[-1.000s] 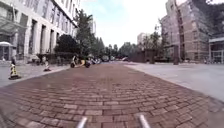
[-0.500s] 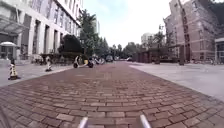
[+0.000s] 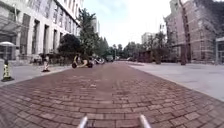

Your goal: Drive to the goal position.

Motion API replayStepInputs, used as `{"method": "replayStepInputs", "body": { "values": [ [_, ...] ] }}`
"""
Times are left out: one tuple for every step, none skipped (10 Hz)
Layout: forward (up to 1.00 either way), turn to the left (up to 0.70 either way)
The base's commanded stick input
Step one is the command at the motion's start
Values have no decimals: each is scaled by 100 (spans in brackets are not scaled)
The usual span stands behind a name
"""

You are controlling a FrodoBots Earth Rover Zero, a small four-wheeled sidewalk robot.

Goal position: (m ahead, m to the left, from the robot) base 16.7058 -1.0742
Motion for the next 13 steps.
{"method": "replayStepInputs", "body": {
  "values": [
    [70, 0],
    [70, 0],
    [70, 0],
    [70, 0],
    [70, 0],
    [70, 0],
    [70, 0],
    [70, 0],
    [70, 0],
    [70, 0],
    [70, 0],
    [70, 0],
    [70, 0]
  ]
}}
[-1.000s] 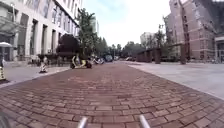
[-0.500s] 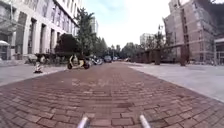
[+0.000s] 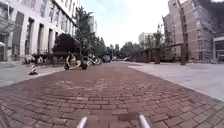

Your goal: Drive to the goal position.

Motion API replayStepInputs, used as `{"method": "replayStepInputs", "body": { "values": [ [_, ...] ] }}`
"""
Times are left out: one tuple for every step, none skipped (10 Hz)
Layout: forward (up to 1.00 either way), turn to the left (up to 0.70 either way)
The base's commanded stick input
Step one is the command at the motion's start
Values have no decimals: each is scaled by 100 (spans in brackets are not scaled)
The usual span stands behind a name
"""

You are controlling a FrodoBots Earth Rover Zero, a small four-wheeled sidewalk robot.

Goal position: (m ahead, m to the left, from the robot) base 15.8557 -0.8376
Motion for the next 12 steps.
{"method": "replayStepInputs", "body": {
  "values": [
    [70, 0],
    [70, 0],
    [70, 0],
    [70, 0],
    [70, 0],
    [70, 0],
    [70, 0],
    [70, 0],
    [70, 0],
    [70, 0],
    [70, 0],
    [70, 0]
  ]
}}
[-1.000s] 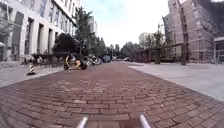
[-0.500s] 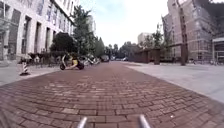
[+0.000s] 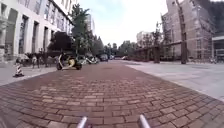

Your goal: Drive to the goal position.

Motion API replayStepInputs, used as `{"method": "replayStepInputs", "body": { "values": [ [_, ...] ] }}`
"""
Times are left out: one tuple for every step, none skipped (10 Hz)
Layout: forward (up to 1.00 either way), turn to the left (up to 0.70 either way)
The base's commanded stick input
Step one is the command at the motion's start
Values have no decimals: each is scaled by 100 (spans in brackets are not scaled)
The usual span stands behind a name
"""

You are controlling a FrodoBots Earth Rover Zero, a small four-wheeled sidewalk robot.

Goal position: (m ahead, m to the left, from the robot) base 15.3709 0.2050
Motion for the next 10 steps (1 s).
{"method": "replayStepInputs", "body": {
  "values": [
    [70, 0],
    [70, 0],
    [70, 0],
    [70, 12],
    [70, 14],
    [70, 14],
    [70, 14],
    [70, 14],
    [70, 0],
    [70, 0]
  ]
}}
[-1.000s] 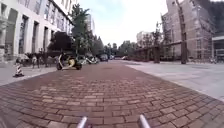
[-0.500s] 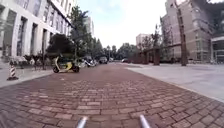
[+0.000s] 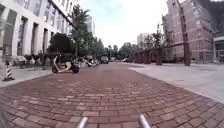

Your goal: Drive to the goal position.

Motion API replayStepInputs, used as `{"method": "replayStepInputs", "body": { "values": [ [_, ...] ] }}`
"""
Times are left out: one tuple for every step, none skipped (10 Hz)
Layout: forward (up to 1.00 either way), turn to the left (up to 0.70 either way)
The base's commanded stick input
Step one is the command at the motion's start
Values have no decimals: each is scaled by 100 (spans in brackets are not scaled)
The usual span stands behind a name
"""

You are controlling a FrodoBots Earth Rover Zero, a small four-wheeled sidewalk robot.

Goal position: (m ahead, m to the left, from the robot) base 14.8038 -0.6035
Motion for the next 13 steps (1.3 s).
{"method": "replayStepInputs", "body": {
  "values": [
    [70, 0],
    [70, 0],
    [70, 0],
    [70, 0],
    [70, 0],
    [70, 0],
    [70, 0],
    [70, 0],
    [70, 0],
    [70, 0],
    [70, 0],
    [70, 0],
    [70, 0]
  ]
}}
